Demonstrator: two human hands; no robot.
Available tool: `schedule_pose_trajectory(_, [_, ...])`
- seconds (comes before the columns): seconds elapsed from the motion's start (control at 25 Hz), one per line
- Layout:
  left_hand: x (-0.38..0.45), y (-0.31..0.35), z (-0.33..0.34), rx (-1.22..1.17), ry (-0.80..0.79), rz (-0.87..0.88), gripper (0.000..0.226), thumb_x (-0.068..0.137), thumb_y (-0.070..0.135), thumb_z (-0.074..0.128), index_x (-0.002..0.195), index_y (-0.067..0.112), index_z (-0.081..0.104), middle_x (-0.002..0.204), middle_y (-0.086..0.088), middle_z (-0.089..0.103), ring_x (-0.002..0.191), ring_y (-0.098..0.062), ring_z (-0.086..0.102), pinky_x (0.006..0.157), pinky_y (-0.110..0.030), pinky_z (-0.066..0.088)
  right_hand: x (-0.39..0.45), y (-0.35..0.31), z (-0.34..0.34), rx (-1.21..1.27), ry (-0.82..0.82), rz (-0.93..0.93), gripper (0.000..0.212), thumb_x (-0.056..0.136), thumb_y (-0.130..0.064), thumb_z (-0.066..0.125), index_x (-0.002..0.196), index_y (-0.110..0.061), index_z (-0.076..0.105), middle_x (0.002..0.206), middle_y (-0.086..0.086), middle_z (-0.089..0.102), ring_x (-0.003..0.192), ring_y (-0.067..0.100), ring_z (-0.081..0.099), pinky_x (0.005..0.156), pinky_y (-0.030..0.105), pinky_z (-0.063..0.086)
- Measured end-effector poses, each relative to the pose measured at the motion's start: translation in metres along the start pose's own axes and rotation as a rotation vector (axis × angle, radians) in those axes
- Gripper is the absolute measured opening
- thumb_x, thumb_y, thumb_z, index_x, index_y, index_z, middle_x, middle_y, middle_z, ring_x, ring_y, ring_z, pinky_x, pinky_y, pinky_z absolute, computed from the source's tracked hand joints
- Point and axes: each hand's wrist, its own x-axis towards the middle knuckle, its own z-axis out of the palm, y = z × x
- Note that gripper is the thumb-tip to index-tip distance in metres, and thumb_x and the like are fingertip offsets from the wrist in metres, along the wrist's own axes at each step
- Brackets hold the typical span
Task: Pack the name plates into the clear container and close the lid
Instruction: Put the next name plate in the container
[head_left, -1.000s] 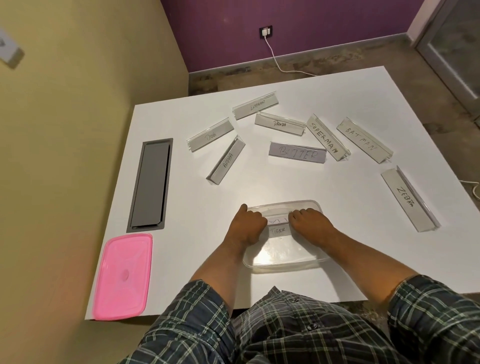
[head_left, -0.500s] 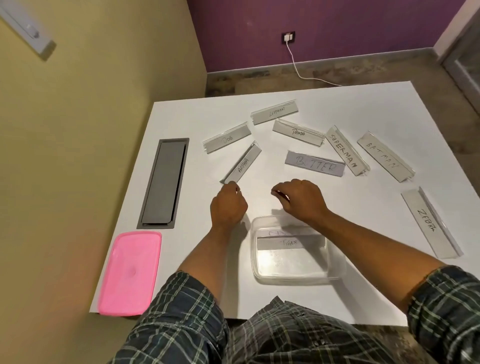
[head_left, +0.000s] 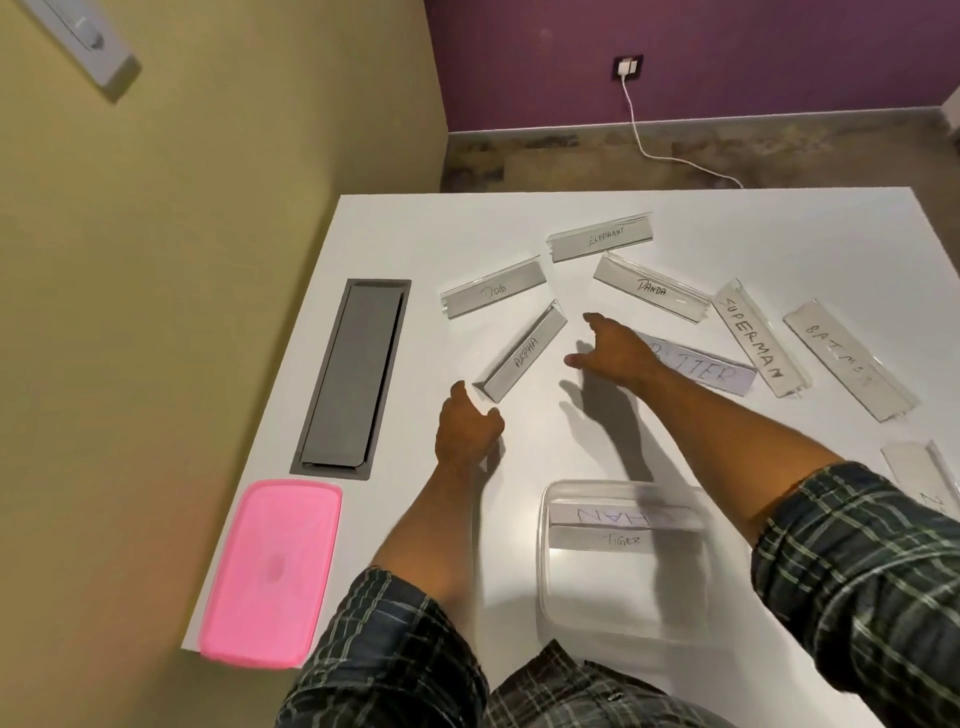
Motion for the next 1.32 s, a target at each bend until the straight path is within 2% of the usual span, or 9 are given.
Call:
schedule_pose_trajectory(0.2, [0.025,0.005,0.012,-0.009,-0.026,-0.018,0.084,0.09,0.023,0.063,0.158,0.015,0.016,0.15,-0.01,0.044,0.139,-0.027,0.042,0.108,-0.035,0.038,0.054,0.0,0.01,0.045,-0.042,0.022,0.092,0.081,-0.036,0.079,0.152,-0.006,0.029,0.153,0.016,0.039,0.139,0.03,0.04,0.109,0.037,0.035])
schedule_pose_trajectory(0.36, [0.04,0.013,0.019,-0.025,-0.029,-0.018,0.082,0.09,0.021,0.061,0.159,0.015,0.015,0.144,-0.009,0.05,0.131,-0.028,0.049,0.097,-0.029,0.042,0.087,-0.007,0.016,0.03,-0.088,-0.006,0.103,0.081,-0.036,0.08,0.157,-0.007,0.017,0.161,0.013,0.027,0.146,0.027,0.031,0.115,0.034,0.027])
schedule_pose_trajectory(0.48, [0.047,0.013,0.019,-0.013,-0.001,-0.043,0.073,0.091,0.02,0.058,0.155,0.011,0.025,0.138,-0.011,0.055,0.128,-0.03,0.053,0.097,-0.032,0.044,0.104,-0.01,0.018,0.067,-0.131,-0.022,0.108,0.079,-0.029,0.082,0.158,-0.008,0.012,0.163,0.009,0.022,0.147,0.024,0.029,0.118,0.032,0.025])
schedule_pose_trajectory(0.6, [0.053,0.014,0.019,-0.041,0.053,-0.093,0.054,0.091,0.017,0.057,0.142,0.009,0.043,0.131,-0.012,0.058,0.12,-0.03,0.057,0.089,-0.028,0.043,0.113,-0.01,0.02,0.048,-0.193,-0.034,0.106,0.08,-0.023,0.082,0.158,-0.011,0.011,0.162,0.007,0.025,0.147,0.023,0.03,0.116,0.029,0.024])
schedule_pose_trajectory(0.72, [0.054,0.014,0.018,-0.05,0.073,-0.113,0.046,0.089,0.011,0.056,0.134,0.01,0.05,0.126,-0.011,0.058,0.114,-0.028,0.058,0.082,-0.023,0.039,0.114,-0.011,0.018,-0.018,-0.209,-0.065,0.096,0.081,-0.021,0.08,0.156,-0.01,0.021,0.16,0.009,0.031,0.145,0.024,0.034,0.116,0.032,0.027])
schedule_pose_trajectory(0.84, [0.053,0.015,0.018,-0.044,0.085,-0.147,0.036,0.084,0.004,0.055,0.119,0.008,0.059,0.119,-0.012,0.063,0.105,-0.029,0.062,0.078,-0.027,0.047,0.106,-0.008,0.012,-0.081,-0.156,-0.089,0.079,0.08,-0.018,0.078,0.149,-0.009,0.04,0.145,0.012,0.052,0.131,0.028,0.05,0.108,0.036,0.039])
schedule_pose_trajectory(0.96, [0.047,0.016,0.015,-0.023,0.094,-0.166,0.031,0.08,0.0,0.055,0.109,0.006,0.063,0.115,-0.011,0.064,0.102,-0.029,0.063,0.077,-0.029,0.049,0.088,-0.003,0.008,-0.154,-0.115,-0.124,0.067,0.079,-0.013,0.075,0.141,-0.01,0.051,0.132,0.009,0.062,0.12,0.026,0.058,0.101,0.035,0.046])
schedule_pose_trajectory(1.12, [0.03,0.022,0.004,-0.021,0.089,-0.145,0.031,0.077,-0.002,0.054,0.104,0.004,0.068,0.107,-0.007,0.065,0.1,-0.031,0.065,0.081,-0.032,0.056,0.056,0.002,0.002,-0.247,-0.086,-0.14,0.06,0.077,-0.012,0.071,0.136,-0.016,0.058,0.127,0.007,0.062,0.117,0.028,0.059,0.094,0.034,0.048])
schedule_pose_trajectory(1.32, [-0.006,0.037,-0.021,0.09,0.036,-0.034,0.029,0.08,-0.001,0.053,0.097,0.008,0.074,0.106,-0.009,0.074,0.102,-0.025,0.068,0.073,-0.022,0.048,-0.011,0.014,-0.016,-0.372,-0.025,-0.25,0.074,0.063,-0.027,0.088,0.131,-0.02,0.059,0.116,0.008,0.055,0.112,0.03,0.056,0.08,0.034,0.047])
